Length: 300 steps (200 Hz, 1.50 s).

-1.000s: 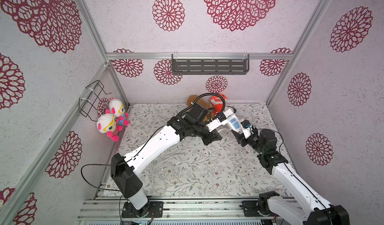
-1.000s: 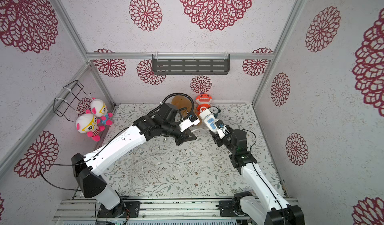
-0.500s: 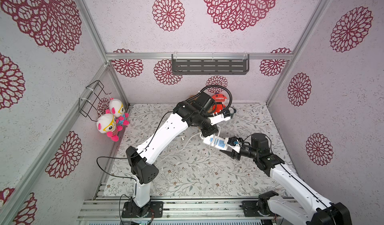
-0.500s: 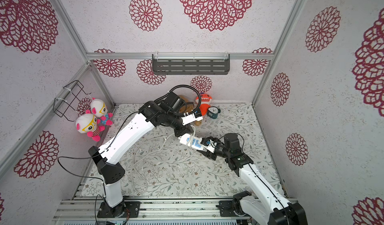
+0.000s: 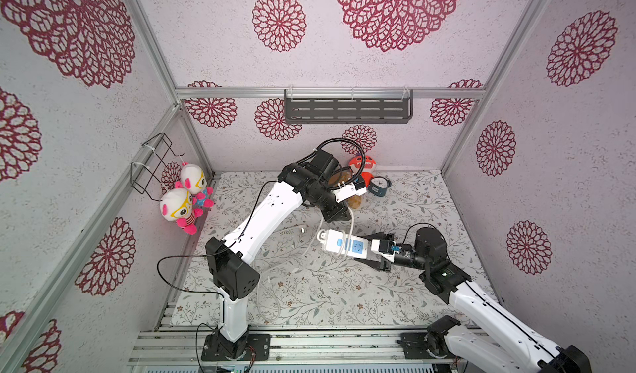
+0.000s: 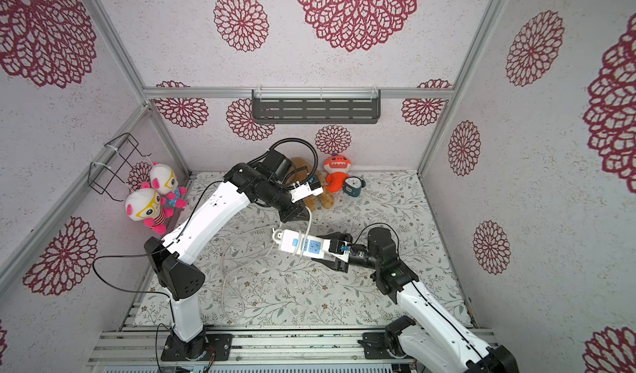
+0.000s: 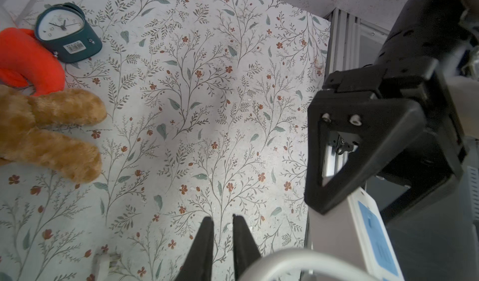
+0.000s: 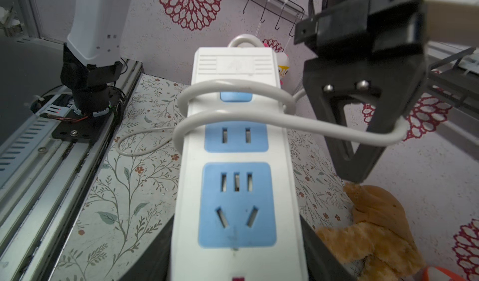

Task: Wrap the cord around the power strip
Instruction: Wrap the power cord around the power strip.

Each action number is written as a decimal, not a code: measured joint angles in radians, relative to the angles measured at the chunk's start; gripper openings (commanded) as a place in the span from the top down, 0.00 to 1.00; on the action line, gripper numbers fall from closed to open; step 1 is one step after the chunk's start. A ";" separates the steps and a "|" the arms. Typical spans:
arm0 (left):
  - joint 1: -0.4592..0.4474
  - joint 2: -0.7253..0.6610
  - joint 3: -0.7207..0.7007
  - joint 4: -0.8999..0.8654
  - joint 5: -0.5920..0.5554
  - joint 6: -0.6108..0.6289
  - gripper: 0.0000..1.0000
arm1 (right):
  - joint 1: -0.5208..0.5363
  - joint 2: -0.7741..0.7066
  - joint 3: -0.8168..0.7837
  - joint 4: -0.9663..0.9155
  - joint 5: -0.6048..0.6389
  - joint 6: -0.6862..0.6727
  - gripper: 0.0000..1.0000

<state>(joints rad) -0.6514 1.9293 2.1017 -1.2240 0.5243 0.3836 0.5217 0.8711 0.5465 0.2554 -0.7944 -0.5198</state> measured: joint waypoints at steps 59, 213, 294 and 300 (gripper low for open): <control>0.045 -0.005 -0.156 0.164 0.157 -0.066 0.65 | 0.011 -0.048 -0.093 0.241 0.029 0.129 0.71; 0.027 -0.106 -0.894 1.135 0.239 -0.600 0.74 | 0.019 -0.062 -0.059 0.282 0.372 0.188 0.70; 0.014 -0.180 -1.020 1.212 0.126 -0.659 0.90 | -0.020 -0.090 -0.021 0.163 0.642 0.177 0.70; 0.011 -0.185 -1.023 1.211 0.121 -0.660 0.91 | -0.028 -0.090 -0.019 0.154 0.661 0.181 0.70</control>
<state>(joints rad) -0.6399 1.7447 1.0790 -0.0128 0.6453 -0.2760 0.4938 0.7811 0.5270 0.4099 -0.1329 -0.3389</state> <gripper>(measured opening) 0.104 0.607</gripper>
